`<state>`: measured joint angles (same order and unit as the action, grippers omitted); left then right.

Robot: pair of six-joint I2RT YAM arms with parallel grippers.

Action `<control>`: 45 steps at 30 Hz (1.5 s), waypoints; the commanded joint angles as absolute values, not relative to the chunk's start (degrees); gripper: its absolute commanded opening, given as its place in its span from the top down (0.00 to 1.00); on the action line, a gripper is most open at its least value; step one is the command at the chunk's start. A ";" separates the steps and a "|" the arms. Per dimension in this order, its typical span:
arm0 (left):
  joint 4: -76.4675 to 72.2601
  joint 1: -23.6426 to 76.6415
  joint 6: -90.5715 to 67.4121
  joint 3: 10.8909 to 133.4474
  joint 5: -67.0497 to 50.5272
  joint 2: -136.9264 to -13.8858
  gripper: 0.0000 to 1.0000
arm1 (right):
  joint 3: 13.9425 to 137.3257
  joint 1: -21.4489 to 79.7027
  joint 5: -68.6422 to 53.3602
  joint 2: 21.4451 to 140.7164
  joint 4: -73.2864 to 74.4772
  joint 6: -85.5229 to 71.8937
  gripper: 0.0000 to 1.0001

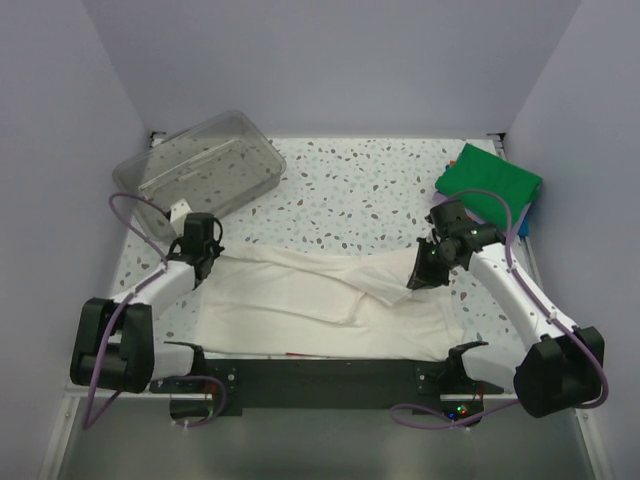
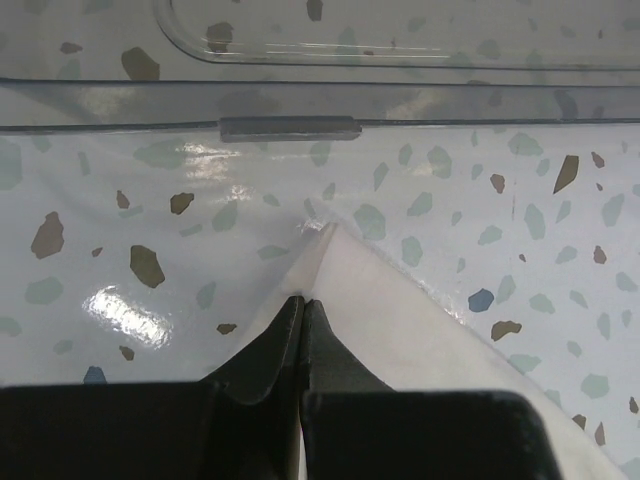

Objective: Fold and stack the t-shirts
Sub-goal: Fold the tshirt

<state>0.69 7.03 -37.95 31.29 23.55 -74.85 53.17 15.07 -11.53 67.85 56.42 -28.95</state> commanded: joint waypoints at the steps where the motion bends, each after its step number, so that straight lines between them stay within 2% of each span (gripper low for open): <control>1: 5.09 6.42 -39.28 33.05 23.73 -69.97 1.00 | 56.95 15.29 -11.60 66.53 59.50 -28.74 1.00; 18: 27.67 6.33 -50.53 32.26 23.29 -51.87 1.00 | 57.48 15.29 -11.07 62.23 68.11 -28.04 1.00; 28: 36.03 6.42 -54.14 32.43 24.52 -47.20 1.00 | 55.55 15.38 -13.01 59.68 70.49 -27.69 1.00; 38: 41.83 6.33 -56.16 32.87 25.75 -44.13 1.00 | 47.74 15.38 -16.70 57.57 68.03 -28.30 1.00; 39: 42.10 6.33 -56.25 32.96 25.84 -44.03 0.95 | 47.29 15.55 -16.87 57.57 67.94 -28.21 0.98; 42: 43.24 6.33 -56.69 33.74 25.58 -43.51 0.72 | 46.84 15.73 -15.91 57.39 69.08 -27.60 0.75; 43: 43.42 6.33 -56.43 34.10 25.66 -43.24 0.55 | 47.37 15.73 -15.39 57.22 69.52 -27.42 0.60; 45: 43.16 6.33 -55.38 35.32 25.84 -42.72 0.45 | 48.42 15.73 -13.98 56.95 70.66 -27.07 0.51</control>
<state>42.24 6.76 -55.72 31.57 24.08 -43.86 46.78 15.42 -14.55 58.33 68.66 -27.88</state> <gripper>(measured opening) 0.520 0.466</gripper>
